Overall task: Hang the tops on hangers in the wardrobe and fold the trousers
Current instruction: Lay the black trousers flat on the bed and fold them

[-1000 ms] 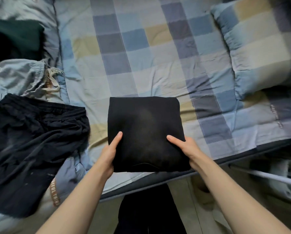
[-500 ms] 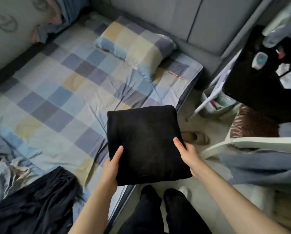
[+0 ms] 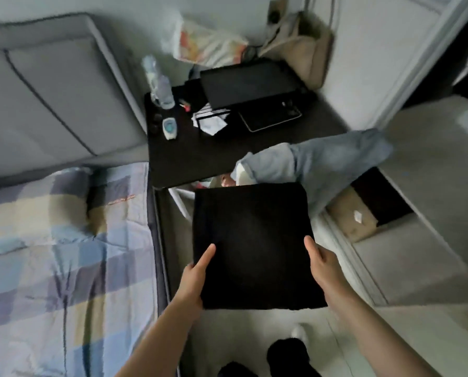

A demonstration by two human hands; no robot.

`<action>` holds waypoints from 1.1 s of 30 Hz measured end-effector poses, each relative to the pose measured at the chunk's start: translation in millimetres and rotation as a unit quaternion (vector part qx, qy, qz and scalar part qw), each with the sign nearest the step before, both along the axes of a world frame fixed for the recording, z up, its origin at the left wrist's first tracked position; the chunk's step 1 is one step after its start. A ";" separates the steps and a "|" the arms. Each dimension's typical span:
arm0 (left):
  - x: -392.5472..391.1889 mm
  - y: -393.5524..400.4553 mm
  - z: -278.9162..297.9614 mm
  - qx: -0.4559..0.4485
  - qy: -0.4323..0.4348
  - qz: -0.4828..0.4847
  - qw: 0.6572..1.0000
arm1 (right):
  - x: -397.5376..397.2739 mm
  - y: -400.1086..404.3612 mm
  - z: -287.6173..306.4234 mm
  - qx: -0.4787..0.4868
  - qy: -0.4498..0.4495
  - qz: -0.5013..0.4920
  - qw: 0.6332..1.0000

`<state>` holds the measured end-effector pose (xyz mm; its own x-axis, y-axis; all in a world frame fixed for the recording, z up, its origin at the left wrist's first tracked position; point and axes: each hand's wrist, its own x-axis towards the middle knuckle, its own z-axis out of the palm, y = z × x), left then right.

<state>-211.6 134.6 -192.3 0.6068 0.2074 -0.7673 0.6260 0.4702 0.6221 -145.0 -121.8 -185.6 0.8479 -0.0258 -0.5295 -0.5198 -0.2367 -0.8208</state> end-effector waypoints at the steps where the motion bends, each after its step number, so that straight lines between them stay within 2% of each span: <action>1: 13.1 -19.4 2.2 -0.001 0.003 -0.007 1.000 | 4.9 -21.0 4.3 -0.007 -0.013 -0.013 1.000; 7: 97.8 -167.0 5.6 -0.029 0.004 -0.111 0.993 | 45.4 -168.7 39.9 -0.080 -0.093 -0.090 0.988; 14: 160.8 -304.5 -1.9 -0.075 -0.020 -0.227 0.971 | 45.2 -308.2 33.8 -0.153 -0.069 -0.189 0.968; 20: 210.0 -369.7 -17.6 -0.062 -0.024 -0.358 0.931 | 35.0 -352.6 17.2 -0.084 -0.063 -0.310 0.945; 27: 294.9 -430.5 -44.1 -0.076 -0.010 -0.464 0.882 | 69.2 -385.2 -8.5 -0.086 0.024 -0.414 0.906; 30: 334.3 -471.2 -60.9 -0.053 -0.016 -0.497 0.866 | 97.5 -404.5 -15.9 -0.104 0.035 -0.473 0.874; 33: 375.6 -514.4 -81.6 -0.018 -0.030 -0.500 0.865 | 127.1 -423.7 -24.2 -0.138 0.012 -0.530 0.837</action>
